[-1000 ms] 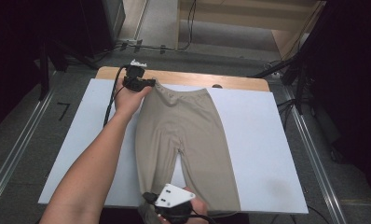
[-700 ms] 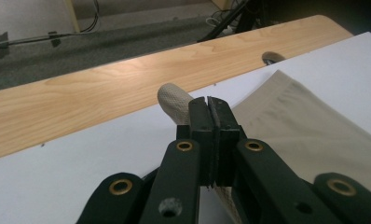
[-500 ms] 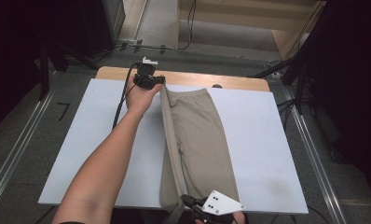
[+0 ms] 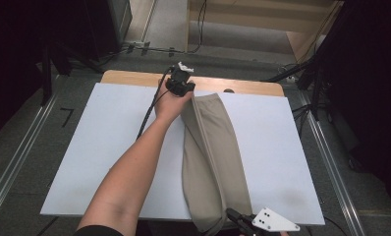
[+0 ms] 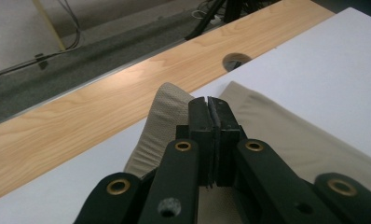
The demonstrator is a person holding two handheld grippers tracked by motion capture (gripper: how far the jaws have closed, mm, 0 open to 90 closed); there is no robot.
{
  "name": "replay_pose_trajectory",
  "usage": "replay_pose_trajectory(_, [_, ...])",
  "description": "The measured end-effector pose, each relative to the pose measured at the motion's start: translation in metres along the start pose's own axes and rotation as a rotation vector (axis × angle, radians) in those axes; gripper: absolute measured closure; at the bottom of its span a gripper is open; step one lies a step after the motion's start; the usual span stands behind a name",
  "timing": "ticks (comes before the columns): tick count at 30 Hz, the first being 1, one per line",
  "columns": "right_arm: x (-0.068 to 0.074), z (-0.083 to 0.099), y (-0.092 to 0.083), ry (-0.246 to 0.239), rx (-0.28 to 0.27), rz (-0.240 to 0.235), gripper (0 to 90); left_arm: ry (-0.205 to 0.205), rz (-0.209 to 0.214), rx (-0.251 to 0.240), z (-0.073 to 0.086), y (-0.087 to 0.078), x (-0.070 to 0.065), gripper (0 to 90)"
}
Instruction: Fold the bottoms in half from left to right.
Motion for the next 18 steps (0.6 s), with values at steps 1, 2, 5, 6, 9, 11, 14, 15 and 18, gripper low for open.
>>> replay_pose_trajectory(1, [-0.002,0.002,-0.002,0.006,-0.002,0.005,88.7,0.004,0.004,0.000,-0.002,0.004,-0.005,90.0])
replay_pose_trajectory(2, [-0.004,0.003,-0.005,0.016,-0.002,0.010,88.7,0.013,0.008,0.005,-0.003,0.007,-0.009,90.0])
replay_pose_trajectory(5, [-0.010,0.009,-0.012,0.034,-0.002,0.028,88.7,0.027,0.018,0.013,-0.007,0.019,-0.023,90.0])
replay_pose_trajectory(6, [-0.012,0.011,-0.014,0.037,0.000,0.034,88.7,0.029,0.023,0.018,-0.008,0.023,-0.028,90.0])
replay_pose_trajectory(9, [-0.021,0.018,-0.020,0.063,0.001,0.053,88.7,0.034,0.024,0.033,-0.009,0.037,-0.039,90.0])
replay_pose_trajectory(11, [-0.029,0.022,-0.025,0.090,-0.005,0.076,88.7,0.024,0.024,0.045,-0.009,0.047,-0.043,90.0])
replay_pose_trajectory(14, [-0.044,0.025,-0.033,0.179,-0.026,0.132,88.3,0.021,0.084,-0.008,-0.014,0.059,-0.056,79.7])
replay_pose_trajectory(15, [-0.049,0.027,-0.034,0.206,-0.025,0.147,82.1,0.016,0.087,-0.022,-0.016,0.060,-0.058,60.7])
replay_pose_trajectory(18, [-0.061,0.027,-0.040,0.251,-0.015,0.257,43.1,-0.035,0.102,-0.048,-0.023,0.051,-0.057,28.3])
Point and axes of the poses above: each handheld gripper's, and its own axes: y roughly forward along the jaws, z roughly out of its underside, x roughly to its left, the point moved 10 cm from there along y, roughly forward along the jaws, and after that the axes turned 7 degrees about -y, right-handed, at the moved point
